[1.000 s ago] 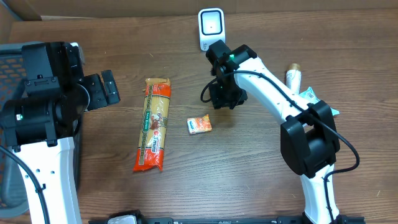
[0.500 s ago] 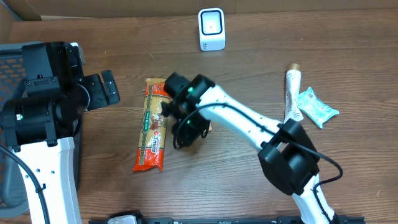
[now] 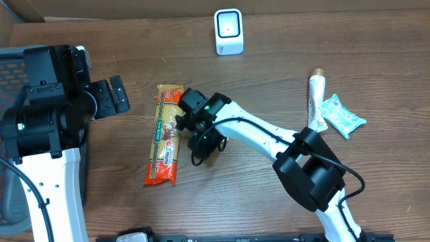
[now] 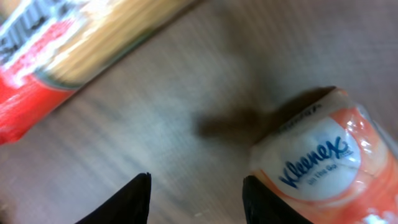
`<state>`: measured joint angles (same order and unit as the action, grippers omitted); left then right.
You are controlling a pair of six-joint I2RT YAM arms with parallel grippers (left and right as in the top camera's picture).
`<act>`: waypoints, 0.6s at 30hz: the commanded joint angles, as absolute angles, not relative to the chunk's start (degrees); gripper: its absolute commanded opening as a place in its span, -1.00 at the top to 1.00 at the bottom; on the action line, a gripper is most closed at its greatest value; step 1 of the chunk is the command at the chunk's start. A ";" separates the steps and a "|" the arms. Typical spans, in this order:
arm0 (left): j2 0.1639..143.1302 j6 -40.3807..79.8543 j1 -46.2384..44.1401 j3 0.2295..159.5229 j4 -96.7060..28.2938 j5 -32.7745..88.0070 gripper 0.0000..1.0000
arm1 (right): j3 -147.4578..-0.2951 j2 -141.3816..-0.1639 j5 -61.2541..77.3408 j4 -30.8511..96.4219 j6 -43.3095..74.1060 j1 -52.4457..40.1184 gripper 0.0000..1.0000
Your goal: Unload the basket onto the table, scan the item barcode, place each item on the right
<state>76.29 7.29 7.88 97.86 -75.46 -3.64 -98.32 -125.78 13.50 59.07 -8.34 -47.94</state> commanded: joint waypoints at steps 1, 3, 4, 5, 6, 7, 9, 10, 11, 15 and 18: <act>76.49 6.39 7.75 98.26 -75.42 -3.36 -0.99 | -97.69 -123.59 10.02 56.99 -4.82 -45.52 0.00; 76.49 6.39 7.75 98.26 -75.42 -3.36 -0.99 | -97.69 -123.59 9.82 55.79 -2.98 -44.18 -0.01; 76.49 6.39 7.75 98.24 -75.40 -3.36 -1.00 | -97.69 -123.59 9.82 55.29 -2.20 -43.55 -0.01; 76.49 6.39 7.75 98.26 -75.40 -3.36 -0.99 | -97.69 -123.59 9.58 54.65 -0.56 -42.68 0.00; 76.49 6.39 7.75 98.26 -75.40 -3.36 -0.99 | -97.69 -123.59 9.17 54.11 1.30 -41.87 -0.01; 76.49 6.39 7.75 98.26 -75.42 -3.36 -0.99 | -97.69 -123.59 8.56 53.60 3.31 -41.21 0.00; 76.49 6.39 7.75 98.26 -75.40 -3.36 -0.99 | -97.69 -123.59 6.55 52.73 8.84 -39.75 0.00; 76.49 6.39 7.75 98.26 -75.40 -3.36 -0.99 | -97.69 -123.59 5.43 52.23 13.32 -38.61 0.00; 76.49 6.39 7.75 98.26 -75.40 -3.36 -0.99 | -97.69 -123.59 5.45 51.88 16.01 -37.85 0.00; 76.49 6.39 7.75 98.26 -75.40 -3.36 -0.99 | -98.78 -123.52 9.91 52.23 20.47 -35.62 0.02; 76.49 6.39 7.75 98.26 -75.40 -3.36 -1.00 | -101.71 -122.96 13.41 55.33 21.71 -34.00 0.03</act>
<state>76.29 7.29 7.88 97.86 -75.46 -3.66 -98.32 -125.78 9.15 53.60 16.34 -35.42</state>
